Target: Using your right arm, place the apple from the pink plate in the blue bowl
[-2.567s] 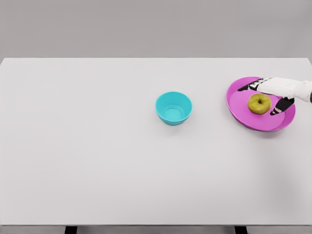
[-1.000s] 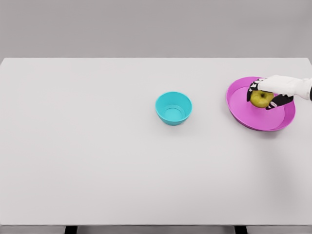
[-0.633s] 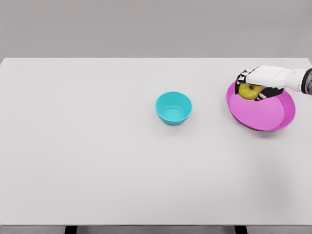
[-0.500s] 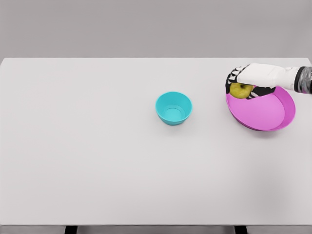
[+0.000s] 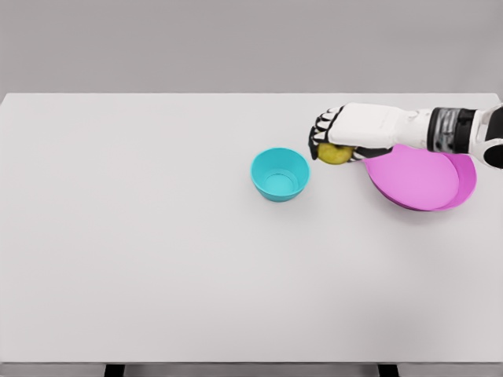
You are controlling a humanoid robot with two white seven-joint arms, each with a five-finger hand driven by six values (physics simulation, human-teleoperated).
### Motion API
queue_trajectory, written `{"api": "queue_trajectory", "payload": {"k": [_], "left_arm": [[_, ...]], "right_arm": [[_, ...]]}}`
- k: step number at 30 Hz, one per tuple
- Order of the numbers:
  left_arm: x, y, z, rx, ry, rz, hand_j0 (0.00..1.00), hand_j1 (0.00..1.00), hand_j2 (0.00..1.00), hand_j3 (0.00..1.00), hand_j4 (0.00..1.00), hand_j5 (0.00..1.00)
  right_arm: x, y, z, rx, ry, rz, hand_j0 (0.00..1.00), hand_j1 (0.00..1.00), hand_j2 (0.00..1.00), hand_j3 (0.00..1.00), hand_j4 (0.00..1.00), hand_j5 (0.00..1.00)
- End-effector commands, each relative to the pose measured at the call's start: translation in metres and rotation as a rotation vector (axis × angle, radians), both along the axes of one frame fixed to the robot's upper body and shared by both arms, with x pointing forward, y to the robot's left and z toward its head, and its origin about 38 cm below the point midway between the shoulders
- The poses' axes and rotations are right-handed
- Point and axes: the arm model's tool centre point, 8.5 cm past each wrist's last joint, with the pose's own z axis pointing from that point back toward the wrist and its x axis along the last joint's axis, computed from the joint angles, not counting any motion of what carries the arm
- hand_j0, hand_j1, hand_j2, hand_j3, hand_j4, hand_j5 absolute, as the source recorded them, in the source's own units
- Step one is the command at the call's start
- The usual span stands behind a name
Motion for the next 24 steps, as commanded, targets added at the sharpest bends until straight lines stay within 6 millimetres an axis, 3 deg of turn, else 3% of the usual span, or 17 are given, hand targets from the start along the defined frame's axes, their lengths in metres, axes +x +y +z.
{"api": "queue_trajectory", "payload": {"k": [1, 10, 12, 24], "left_arm": [[0.000, 0.000, 0.000, 0.000, 0.000, -0.001, 1.00, 1.00, 1.00, 1.00, 1.00, 1.00], [0.000, 0.000, 0.000, 0.000, 0.000, 0.000, 1.00, 1.00, 1.00, 1.00, 1.00, 1.00], [0.000, 0.000, 0.000, 0.000, 0.000, 0.000, 1.00, 1.00, 1.00, 1.00, 1.00, 1.00], [0.001, 0.000, 0.000, 0.000, -0.002, 0.000, 1.00, 1.00, 1.00, 1.00, 1.00, 1.00]], "right_arm": [[-0.001, 0.017, -0.001, 0.030, 0.005, 0.031, 0.41, 0.41, 0.41, 0.41, 0.41, 0.41], [0.003, 0.053, -0.012, 0.046, 0.008, 0.077, 0.41, 0.41, 0.41, 0.41, 0.41, 0.41], [0.003, 0.056, -0.021, 0.033, 0.028, 0.079, 0.41, 0.41, 0.41, 0.41, 0.41, 0.41], [0.009, 0.072, -0.028, 0.021, 0.035, 0.095, 0.42, 0.42, 0.42, 0.42, 0.42, 0.42]]}}
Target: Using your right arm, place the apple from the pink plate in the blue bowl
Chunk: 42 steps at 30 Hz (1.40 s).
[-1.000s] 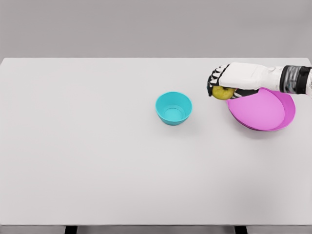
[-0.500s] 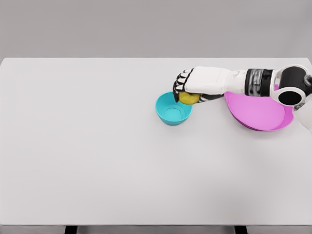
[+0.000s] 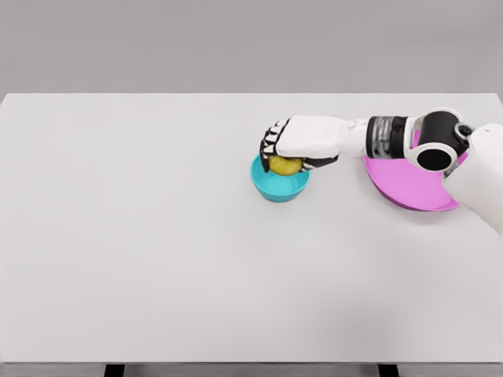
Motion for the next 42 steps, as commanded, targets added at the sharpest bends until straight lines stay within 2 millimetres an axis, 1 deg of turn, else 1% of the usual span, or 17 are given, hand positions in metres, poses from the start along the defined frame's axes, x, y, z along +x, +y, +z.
{"api": "queue_trajectory", "payload": {"k": [1, 6, 7, 9, 10, 17, 21, 24, 25, 27, 30, 32, 33, 34, 35, 37, 42], "left_arm": [[0.000, 0.000, 0.000, 0.000, 0.000, -0.001, 1.00, 1.00, 1.00, 1.00, 1.00, 1.00], [0.000, 0.000, 0.000, 0.000, 0.000, -0.001, 1.00, 1.00, 1.00, 1.00, 1.00, 1.00], [0.001, 0.000, 0.000, 0.000, -0.002, 0.000, 1.00, 1.00, 1.00, 1.00, 1.00, 1.00], [0.001, 0.000, 0.000, 0.000, -0.002, -0.001, 1.00, 1.00, 1.00, 1.00, 1.00, 1.00], [0.000, 0.000, 0.000, 0.001, 0.000, 0.001, 1.00, 1.00, 1.00, 1.00, 1.00, 1.00], [0.000, 0.000, 0.000, 0.000, 0.000, 0.000, 1.00, 1.00, 1.00, 1.00, 1.00, 1.00], [0.000, 0.000, 0.000, 0.000, 0.000, 0.000, 1.00, 1.00, 1.00, 1.00, 1.00, 1.00], [0.000, 0.000, 0.000, 0.001, 0.000, 0.001, 1.00, 1.00, 1.00, 1.00, 1.00, 1.00], [0.000, 0.000, 0.000, 0.000, 0.000, 0.000, 1.00, 1.00, 1.00, 1.00, 1.00, 1.00], [0.001, 0.000, 0.000, 0.000, -0.002, 0.000, 1.00, 1.00, 1.00, 1.00, 1.00, 1.00], [0.000, 0.000, 0.000, 0.000, 0.000, -0.001, 1.00, 1.00, 1.00, 1.00, 1.00, 1.00], [0.000, 0.000, 0.000, 0.000, 0.000, -0.001, 1.00, 1.00, 1.00, 1.00, 1.00, 1.00], [0.000, 0.000, 0.000, 0.000, 0.000, 0.000, 1.00, 1.00, 1.00, 1.00, 1.00, 1.00], [0.000, 0.000, 0.000, 0.000, 0.000, 0.000, 1.00, 1.00, 1.00, 1.00, 1.00, 1.00], [0.000, 0.000, 0.000, 0.000, 0.000, 0.000, 1.00, 1.00, 1.00, 1.00, 1.00, 1.00], [0.001, 0.000, 0.000, 0.000, -0.002, 0.000, 1.00, 1.00, 1.00, 1.00, 1.00, 1.00], [0.001, 0.000, 0.000, 0.000, -0.002, 0.000, 1.00, 1.00, 1.00, 1.00, 1.00, 1.00]], "right_arm": [[0.001, 0.002, -0.003, 0.005, 0.011, -0.002, 0.42, 0.42, 0.42, 0.42, 0.42, 0.42], [0.001, 0.004, -0.002, 0.001, 0.010, 0.003, 0.44, 0.44, 0.44, 0.44, 0.44, 0.44], [0.001, 0.005, -0.002, 0.002, 0.011, 0.005, 0.47, 0.47, 0.47, 0.47, 0.47, 0.47], [0.000, 0.005, -0.001, 0.005, 0.009, 0.007, 0.84, 0.84, 0.84, 0.84, 0.84, 0.84], [0.000, 0.006, -0.002, 0.007, 0.009, 0.008, 0.97, 0.97, 0.97, 0.97, 0.97, 0.97], [-0.001, 0.007, 0.000, 0.006, 0.005, 0.014, 0.98, 0.98, 0.98, 0.98, 0.98, 0.98], [0.001, 0.003, 0.018, 0.020, -0.031, 0.014, 0.98, 0.98, 0.98, 0.98, 0.98, 0.98], [-0.008, -0.050, 0.073, 0.041, -0.167, -0.056, 1.00, 1.00, 1.00, 1.00, 1.00, 1.00], [-0.010, -0.073, 0.076, 0.042, -0.175, -0.104, 1.00, 1.00, 1.00, 1.00, 1.00, 1.00], [-0.015, -0.118, 0.076, 0.090, -0.164, -0.213, 1.00, 1.00, 1.00, 1.00, 1.00, 1.00], [-0.020, -0.150, 0.062, 0.082, -0.130, -0.289, 1.00, 1.00, 1.00, 1.00, 1.00, 1.00], [-0.027, -0.185, 0.045, 0.069, -0.065, -0.393, 1.00, 1.00, 1.00, 1.00, 1.00, 1.00], [-0.031, -0.198, 0.044, 0.127, -0.071, -0.440, 1.00, 1.00, 1.00, 1.00, 1.00, 1.00], [-0.034, -0.192, 0.030, 0.277, -0.061, -0.474, 1.00, 1.00, 1.00, 1.00, 1.00, 1.00], [-0.033, -0.187, 0.028, 0.338, -0.065, -0.482, 1.00, 1.00, 1.00, 1.00, 1.00, 1.00], [-0.037, -0.188, 0.012, 0.332, -0.031, -0.493, 1.00, 1.00, 1.00, 1.00, 1.00, 1.00], [-0.042, -0.188, 0.001, 0.326, -0.007, -0.498, 1.00, 1.00, 1.00, 1.00, 1.00, 1.00]]}}
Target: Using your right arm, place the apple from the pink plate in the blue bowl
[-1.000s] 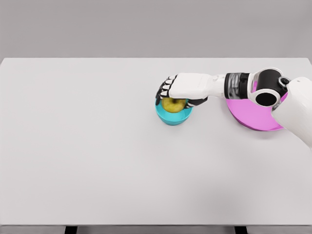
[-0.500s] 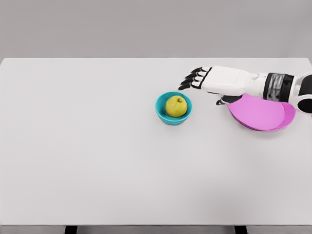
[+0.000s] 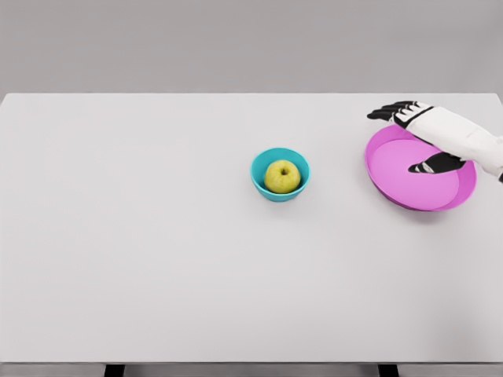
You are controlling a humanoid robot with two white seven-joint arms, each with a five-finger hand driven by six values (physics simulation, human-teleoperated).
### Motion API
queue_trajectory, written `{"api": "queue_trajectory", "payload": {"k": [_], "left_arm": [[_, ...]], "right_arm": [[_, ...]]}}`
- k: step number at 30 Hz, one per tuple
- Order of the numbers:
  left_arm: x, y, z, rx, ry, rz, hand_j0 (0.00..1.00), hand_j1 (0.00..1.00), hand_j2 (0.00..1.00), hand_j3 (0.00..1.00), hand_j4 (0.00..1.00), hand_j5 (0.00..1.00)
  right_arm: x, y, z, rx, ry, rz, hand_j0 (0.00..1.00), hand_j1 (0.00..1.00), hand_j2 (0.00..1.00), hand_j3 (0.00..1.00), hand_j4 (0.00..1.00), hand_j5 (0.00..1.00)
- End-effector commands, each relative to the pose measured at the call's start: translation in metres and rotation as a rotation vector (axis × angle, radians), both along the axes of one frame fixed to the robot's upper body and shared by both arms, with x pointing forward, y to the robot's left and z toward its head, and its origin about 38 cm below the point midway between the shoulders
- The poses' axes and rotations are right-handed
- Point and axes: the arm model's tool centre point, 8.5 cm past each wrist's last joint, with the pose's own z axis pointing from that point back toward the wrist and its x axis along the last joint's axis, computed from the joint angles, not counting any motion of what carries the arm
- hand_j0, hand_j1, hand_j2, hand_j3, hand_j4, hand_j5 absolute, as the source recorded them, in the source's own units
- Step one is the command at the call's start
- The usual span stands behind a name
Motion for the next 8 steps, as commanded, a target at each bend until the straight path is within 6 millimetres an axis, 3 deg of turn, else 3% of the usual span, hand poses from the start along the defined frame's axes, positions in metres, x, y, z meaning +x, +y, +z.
{"api": "queue_trajectory", "payload": {"k": [1, 8], "left_arm": [[-0.0010, 0.0000, -0.0001, 0.000, 0.002, -0.001, 1.00, 1.00, 1.00, 1.00, 1.00, 1.00], [-0.0010, 0.0000, -0.0001, 0.000, 0.001, 0.000, 1.00, 1.00, 1.00, 1.00, 1.00, 1.00]], "right_arm": [[0.0001, -0.0023, 0.0021, 0.015, -0.006, -0.010, 1.00, 1.00, 1.00, 1.00, 1.00, 1.00], [-0.0005, -0.0035, 0.0006, 0.016, -0.003, -0.015, 1.00, 1.00, 1.00, 1.00, 1.00, 1.00]]}}
